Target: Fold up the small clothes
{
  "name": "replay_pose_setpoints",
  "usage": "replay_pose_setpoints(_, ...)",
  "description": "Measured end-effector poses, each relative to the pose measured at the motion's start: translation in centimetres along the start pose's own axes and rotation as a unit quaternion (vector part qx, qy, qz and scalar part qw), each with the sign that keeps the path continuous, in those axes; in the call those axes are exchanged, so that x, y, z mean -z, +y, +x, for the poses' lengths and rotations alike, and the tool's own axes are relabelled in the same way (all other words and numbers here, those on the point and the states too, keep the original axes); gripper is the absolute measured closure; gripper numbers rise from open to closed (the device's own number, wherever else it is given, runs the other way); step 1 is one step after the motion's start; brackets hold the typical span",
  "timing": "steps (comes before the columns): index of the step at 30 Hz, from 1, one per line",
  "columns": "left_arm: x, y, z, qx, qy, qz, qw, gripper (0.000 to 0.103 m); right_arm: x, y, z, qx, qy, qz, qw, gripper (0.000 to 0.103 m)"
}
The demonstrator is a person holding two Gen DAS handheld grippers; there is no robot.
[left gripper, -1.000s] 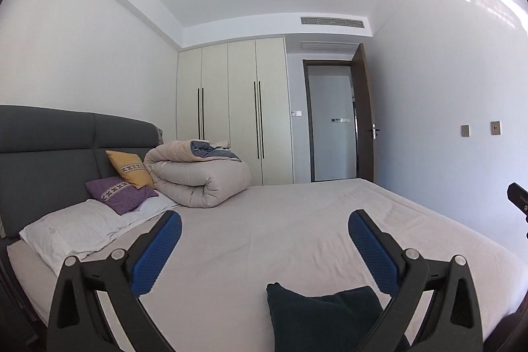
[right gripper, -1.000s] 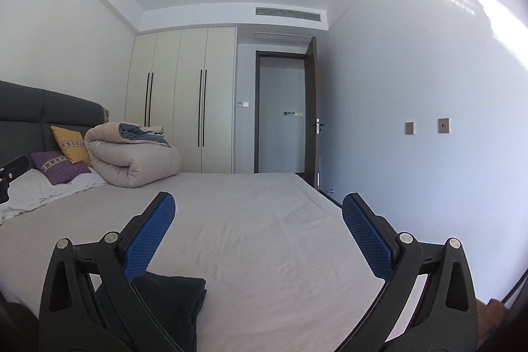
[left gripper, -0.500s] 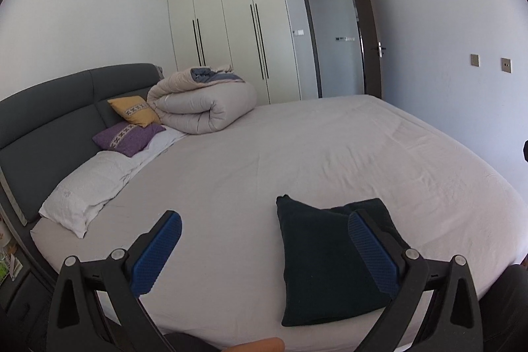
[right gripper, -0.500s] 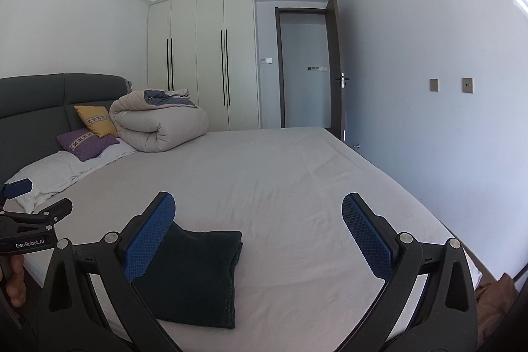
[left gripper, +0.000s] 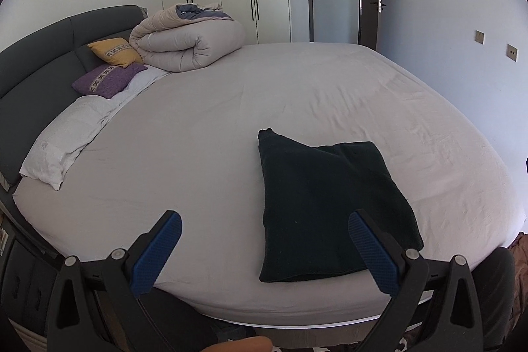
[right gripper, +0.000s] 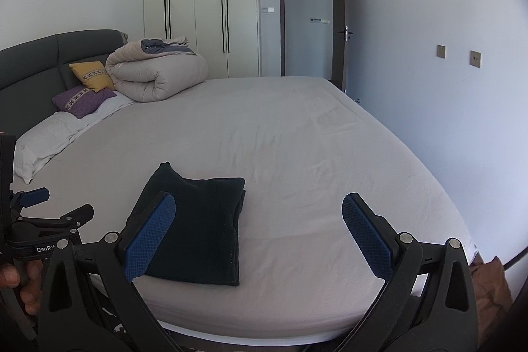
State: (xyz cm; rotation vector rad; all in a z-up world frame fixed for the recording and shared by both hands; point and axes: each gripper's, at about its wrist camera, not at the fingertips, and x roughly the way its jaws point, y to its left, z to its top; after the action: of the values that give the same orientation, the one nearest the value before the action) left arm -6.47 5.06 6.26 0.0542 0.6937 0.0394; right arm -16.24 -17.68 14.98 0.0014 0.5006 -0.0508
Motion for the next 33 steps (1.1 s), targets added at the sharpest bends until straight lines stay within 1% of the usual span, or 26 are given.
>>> replay_pose_setpoints(3, 0.0, 0.6, 0.1, -0.004, 0.000, -0.011, 0.9999, 0.000, 0.3, -0.1, 1.0, 0.006, 0.010, 0.000, 1.000, 0.000)
replay_pose_setpoints(7, 0.1, 0.6, 0.3, -0.013, 0.001, -0.010, 0.9999, 0.000, 0.7, -0.2, 1.8, 0.007, 0.021, 0.012, 1.000, 0.000)
replay_pose_setpoints(15, 0.2, 0.4, 0.8, -0.009, 0.010, -0.009, 0.9999, 0.000, 1.0, -0.7, 2.5, 0.013, 0.028, 0.008, 0.999, 0.000)
replay_pose_setpoints(24, 0.6, 0.8, 1.2, -0.004, 0.019, -0.023, 0.9996, 0.000, 1.8, -0.7, 4.9, 0.010, 0.072, 0.014, 0.997, 0.000)
replay_pose_setpoints(33, 0.8, 1.0, 1.4, -0.002, 0.023, -0.029, 0.9993, 0.000, 2.3, -0.3, 7.0, 0.010, 0.087, 0.021, 0.996, 0.000)
